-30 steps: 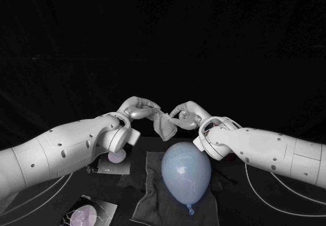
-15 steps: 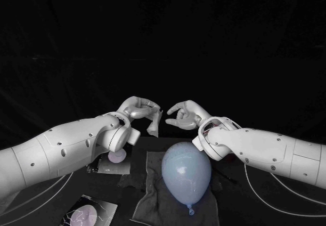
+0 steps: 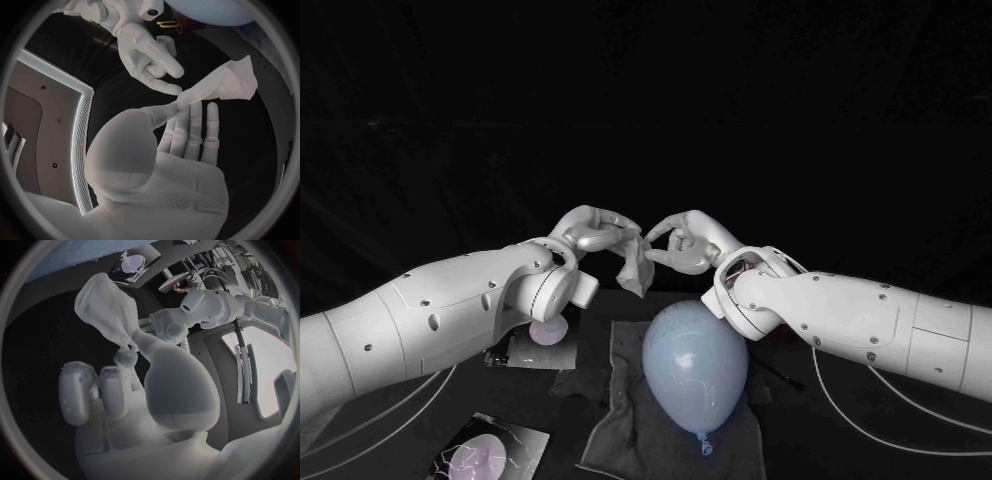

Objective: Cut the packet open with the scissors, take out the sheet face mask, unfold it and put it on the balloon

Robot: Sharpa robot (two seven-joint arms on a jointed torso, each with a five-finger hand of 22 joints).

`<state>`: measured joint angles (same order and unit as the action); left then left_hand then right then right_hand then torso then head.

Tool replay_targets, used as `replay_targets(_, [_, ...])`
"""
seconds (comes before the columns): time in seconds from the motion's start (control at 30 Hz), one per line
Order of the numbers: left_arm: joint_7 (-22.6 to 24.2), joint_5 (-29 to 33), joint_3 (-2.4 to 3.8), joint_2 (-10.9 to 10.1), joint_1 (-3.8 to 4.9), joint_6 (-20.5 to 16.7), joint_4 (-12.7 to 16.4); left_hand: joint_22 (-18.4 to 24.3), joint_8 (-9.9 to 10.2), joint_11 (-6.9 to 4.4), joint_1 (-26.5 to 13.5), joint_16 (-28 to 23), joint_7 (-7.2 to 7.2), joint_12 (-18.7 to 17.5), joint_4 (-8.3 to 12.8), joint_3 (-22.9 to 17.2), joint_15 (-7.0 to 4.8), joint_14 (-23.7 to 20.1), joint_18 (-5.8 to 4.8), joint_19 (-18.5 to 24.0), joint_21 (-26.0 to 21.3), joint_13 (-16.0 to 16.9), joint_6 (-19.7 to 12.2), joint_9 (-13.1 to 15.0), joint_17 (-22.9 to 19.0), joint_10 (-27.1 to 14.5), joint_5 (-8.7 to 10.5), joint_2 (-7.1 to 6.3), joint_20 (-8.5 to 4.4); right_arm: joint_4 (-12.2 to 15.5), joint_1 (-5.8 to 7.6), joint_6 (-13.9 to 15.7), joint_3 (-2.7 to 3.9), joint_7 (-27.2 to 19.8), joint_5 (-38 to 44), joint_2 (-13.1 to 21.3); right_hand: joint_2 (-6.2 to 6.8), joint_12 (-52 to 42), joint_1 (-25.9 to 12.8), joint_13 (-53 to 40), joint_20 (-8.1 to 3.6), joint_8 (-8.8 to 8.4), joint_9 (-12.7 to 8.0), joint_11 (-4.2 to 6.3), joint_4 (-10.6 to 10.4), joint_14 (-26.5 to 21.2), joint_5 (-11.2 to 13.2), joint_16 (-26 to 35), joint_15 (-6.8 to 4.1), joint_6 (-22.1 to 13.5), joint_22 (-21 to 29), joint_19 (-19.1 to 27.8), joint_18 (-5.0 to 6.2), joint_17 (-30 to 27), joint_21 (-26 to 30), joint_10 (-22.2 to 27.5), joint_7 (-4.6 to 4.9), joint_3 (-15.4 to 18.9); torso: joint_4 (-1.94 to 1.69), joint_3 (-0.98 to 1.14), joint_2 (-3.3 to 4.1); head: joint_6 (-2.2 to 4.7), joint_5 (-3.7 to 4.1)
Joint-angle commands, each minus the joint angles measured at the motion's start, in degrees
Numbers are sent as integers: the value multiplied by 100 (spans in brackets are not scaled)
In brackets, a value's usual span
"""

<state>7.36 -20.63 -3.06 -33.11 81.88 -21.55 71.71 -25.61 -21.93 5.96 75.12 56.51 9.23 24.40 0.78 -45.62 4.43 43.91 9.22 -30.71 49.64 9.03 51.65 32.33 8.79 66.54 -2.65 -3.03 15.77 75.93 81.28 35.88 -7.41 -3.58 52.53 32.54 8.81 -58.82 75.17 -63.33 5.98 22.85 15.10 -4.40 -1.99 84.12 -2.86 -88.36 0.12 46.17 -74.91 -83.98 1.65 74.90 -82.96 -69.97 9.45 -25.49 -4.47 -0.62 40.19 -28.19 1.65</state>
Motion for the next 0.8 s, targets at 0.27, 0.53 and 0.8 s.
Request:
replay_targets(0.27, [1,-35,9,-18,16,257,34,-9,-38,-15,19,33,32,26,-49,-11,7,-31,94,32,34,21,-29,1872,12,-51,-15,13,-7,-136,-1,607,4,-301,-16,-35,-249,-611,352,-467,17,-85,-57,22,198,588,8,-164,5,228,-1389,-420,-74,1510,-331,-374,-16,-353,8,3,-2,5,-7])
replay_targets(0.53, [55,-129,9,-47,17,435,81,-7,-55,-10,15,34,36,34,-72,-20,13,-50,89,50,30,38,-54,1895,14,-76,-15,8,-1,-258,-2,236,4,-186,48,-81,-125,-579,246,-430,37,-244,-132,-30,226,566,10,-126,44,146,-1345,-354,-42,1461,-198,-291,42,-371,1,5,-3,10,6])
replay_targets(0.8, [85,-173,8,-62,17,523,135,-6,-67,-7,20,36,38,40,-79,-25,15,-64,87,62,27,49,-69,1909,16,-92,-15,1,1,-322,-2,-523,4,-67,160,-94,-96,-571,290,-417,56,-289,-152,-38,299,561,9,-119,61,184,-1337,-339,-36,1452,-176,-239,46,-407,1,1,-1,16,24])
